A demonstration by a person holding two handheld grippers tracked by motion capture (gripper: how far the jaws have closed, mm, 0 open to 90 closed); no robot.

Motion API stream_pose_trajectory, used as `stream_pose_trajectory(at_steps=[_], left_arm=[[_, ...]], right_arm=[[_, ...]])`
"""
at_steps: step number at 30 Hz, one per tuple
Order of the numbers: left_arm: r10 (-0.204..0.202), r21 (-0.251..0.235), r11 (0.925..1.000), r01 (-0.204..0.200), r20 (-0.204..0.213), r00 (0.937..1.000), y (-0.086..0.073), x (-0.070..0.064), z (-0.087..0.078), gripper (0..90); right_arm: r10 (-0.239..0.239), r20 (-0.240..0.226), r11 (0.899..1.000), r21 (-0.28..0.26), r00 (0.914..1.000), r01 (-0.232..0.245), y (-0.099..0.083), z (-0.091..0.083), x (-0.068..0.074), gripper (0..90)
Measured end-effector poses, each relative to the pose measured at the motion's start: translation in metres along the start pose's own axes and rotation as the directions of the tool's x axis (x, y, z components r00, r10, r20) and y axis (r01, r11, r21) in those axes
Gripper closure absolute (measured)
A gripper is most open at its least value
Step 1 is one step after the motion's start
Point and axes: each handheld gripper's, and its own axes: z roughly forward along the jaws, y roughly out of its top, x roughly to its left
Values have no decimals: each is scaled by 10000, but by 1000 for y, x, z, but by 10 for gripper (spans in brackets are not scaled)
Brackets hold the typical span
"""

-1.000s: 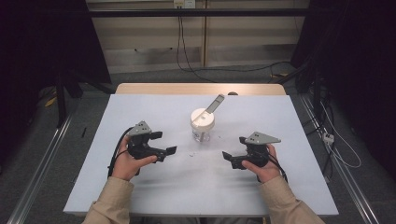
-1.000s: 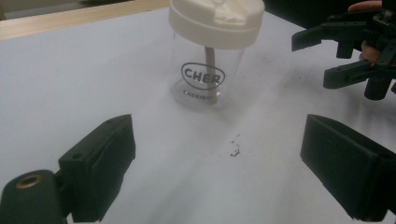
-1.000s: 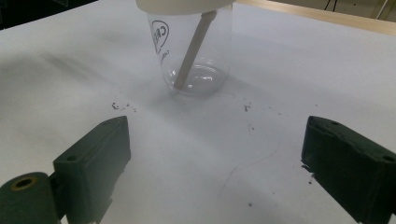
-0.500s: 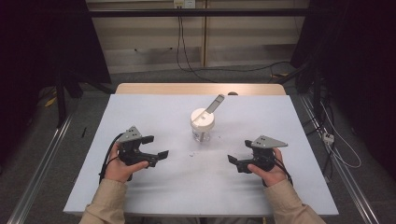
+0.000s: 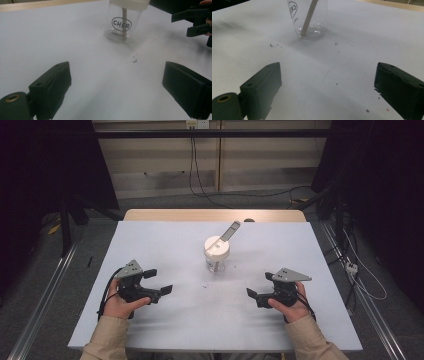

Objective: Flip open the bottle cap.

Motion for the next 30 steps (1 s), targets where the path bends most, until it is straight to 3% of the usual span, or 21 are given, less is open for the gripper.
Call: stream_pose_trajectory(at_steps=[30], left_arm=[[61, 194, 9998, -55, -336, 9994, -15, 4, -17, 70]], right_arm=[[11, 168, 10000, -9, 9999, -11, -11, -15, -8, 77]])
